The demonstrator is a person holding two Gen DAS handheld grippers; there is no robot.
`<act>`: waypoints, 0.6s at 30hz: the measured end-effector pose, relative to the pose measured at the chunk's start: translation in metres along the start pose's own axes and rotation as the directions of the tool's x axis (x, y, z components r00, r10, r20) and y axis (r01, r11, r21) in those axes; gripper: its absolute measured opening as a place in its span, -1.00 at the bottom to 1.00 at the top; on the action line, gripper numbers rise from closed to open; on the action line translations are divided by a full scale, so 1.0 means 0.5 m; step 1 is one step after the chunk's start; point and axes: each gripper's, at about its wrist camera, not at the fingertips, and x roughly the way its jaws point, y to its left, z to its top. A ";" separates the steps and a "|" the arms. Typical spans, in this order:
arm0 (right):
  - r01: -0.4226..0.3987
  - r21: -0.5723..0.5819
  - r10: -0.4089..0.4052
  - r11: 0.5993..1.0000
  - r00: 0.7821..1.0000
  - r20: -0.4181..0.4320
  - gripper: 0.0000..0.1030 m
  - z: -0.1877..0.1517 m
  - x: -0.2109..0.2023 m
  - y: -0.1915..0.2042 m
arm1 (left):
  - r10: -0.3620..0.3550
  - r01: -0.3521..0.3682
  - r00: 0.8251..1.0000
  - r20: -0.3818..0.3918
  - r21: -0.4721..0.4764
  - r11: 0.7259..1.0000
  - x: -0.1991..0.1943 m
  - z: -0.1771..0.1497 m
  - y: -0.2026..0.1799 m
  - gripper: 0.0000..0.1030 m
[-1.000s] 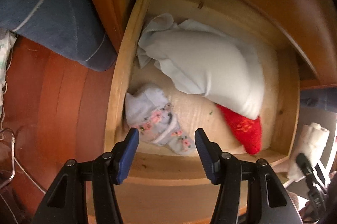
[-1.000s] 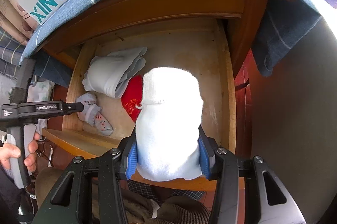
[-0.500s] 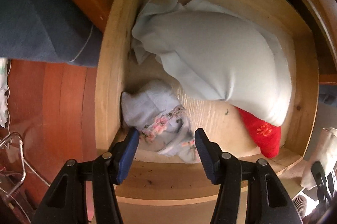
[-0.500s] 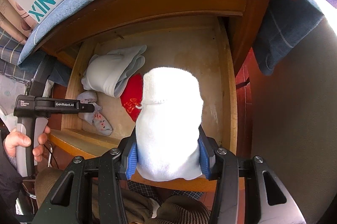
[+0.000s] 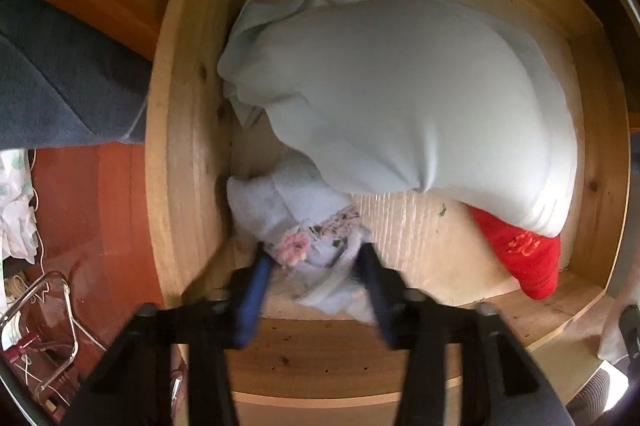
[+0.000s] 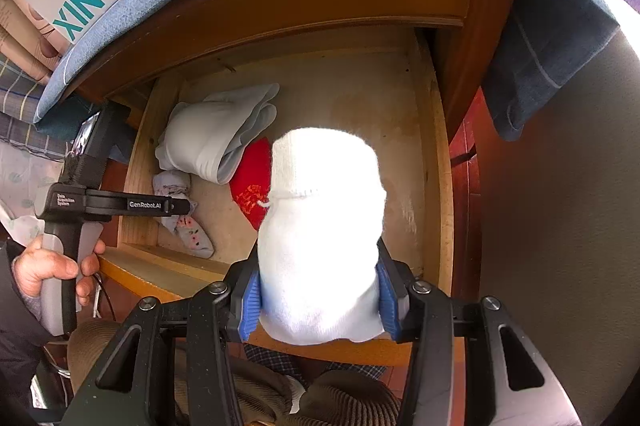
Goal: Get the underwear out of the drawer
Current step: 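Lower the left gripper onto the white pink-floral sock and close it while the right holds the white sock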
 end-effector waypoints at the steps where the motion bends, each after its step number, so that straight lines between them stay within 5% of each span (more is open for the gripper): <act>1: -0.001 0.003 0.001 1.000 1.000 -0.001 -0.13 0.001 0.000 0.000 | -0.007 0.007 1.000 0.003 -0.008 1.000 -0.001 -0.005 0.003 -0.31; 7: -0.006 0.007 0.006 1.000 1.000 -0.003 -0.13 0.000 0.002 -0.002 | -0.027 0.028 0.999 0.029 -0.038 0.999 -0.008 -0.011 0.011 -0.54; 18: -0.011 0.014 0.011 1.000 1.000 0.000 -0.13 -0.001 0.003 -0.004 | -0.096 0.100 0.988 0.123 -0.027 0.995 -0.078 -0.097 0.037 -0.55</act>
